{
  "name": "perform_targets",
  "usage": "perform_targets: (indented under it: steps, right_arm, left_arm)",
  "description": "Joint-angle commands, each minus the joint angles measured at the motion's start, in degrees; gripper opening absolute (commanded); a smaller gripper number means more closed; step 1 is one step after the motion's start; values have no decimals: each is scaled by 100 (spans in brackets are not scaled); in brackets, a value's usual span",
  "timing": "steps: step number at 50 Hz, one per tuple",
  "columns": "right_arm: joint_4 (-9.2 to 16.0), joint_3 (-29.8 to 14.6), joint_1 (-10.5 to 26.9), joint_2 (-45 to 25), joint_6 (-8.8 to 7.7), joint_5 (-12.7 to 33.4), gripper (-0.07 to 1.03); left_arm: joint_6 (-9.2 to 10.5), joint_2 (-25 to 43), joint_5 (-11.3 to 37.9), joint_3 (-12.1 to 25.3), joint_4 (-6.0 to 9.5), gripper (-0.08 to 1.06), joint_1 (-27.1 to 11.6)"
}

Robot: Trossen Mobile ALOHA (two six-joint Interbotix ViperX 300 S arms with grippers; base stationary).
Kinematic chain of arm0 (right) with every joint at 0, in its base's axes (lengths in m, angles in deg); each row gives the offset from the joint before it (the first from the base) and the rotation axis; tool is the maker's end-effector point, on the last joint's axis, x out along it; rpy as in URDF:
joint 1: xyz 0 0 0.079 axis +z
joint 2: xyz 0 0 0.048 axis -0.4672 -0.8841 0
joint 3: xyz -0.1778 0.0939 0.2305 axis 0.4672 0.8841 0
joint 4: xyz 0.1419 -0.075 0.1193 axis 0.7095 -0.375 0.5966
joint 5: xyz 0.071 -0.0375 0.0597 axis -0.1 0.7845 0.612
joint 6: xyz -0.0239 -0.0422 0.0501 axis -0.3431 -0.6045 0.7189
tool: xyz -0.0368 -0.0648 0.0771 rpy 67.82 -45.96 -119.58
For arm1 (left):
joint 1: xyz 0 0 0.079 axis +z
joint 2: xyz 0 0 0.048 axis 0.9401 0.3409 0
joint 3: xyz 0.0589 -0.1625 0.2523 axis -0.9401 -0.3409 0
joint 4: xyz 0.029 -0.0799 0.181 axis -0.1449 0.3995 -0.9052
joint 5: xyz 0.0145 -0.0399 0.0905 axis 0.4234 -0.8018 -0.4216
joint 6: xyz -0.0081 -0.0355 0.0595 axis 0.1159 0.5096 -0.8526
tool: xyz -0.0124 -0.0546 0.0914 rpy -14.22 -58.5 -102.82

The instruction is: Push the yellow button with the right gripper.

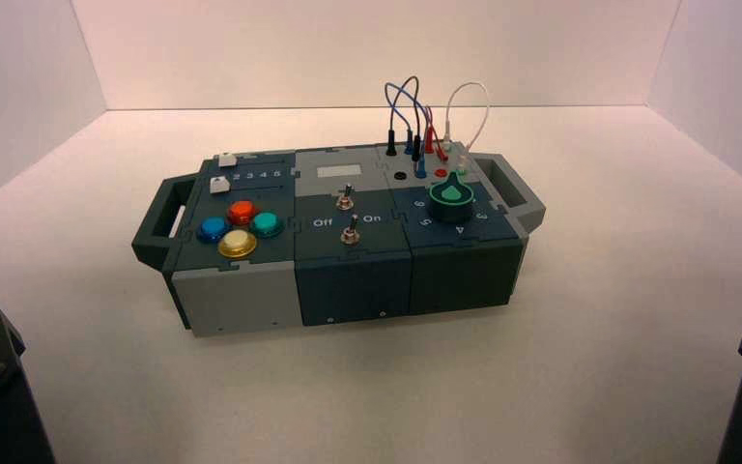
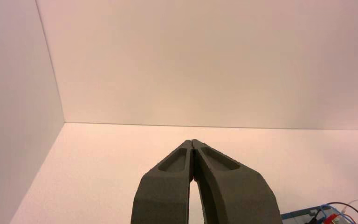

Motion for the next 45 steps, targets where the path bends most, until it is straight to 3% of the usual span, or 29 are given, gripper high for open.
perform_targets:
  steps: [1, 22, 30, 35, 45]
  right_arm:
    - [18, -88, 0, -26, 18, -18, -2]
    - [18, -79, 0, -53, 18, 9, -2]
    - [62, -79, 9, -70, 26, 53, -2]
    - [97, -88, 26, -114, 26, 123, -2]
    - [123, -149, 35, -220, 26, 246, -2]
  left_arm:
    - [-18, 26, -26, 132, -18, -3, -18]
    - [-18, 26, 44, 149, -18, -3, -18]
    - [-18, 18, 387, 246, -18, -3, -167]
    - [-18, 62, 993, 483, -18, -3, -466]
    - [-9, 220, 2813, 914, 18, -3, -1125]
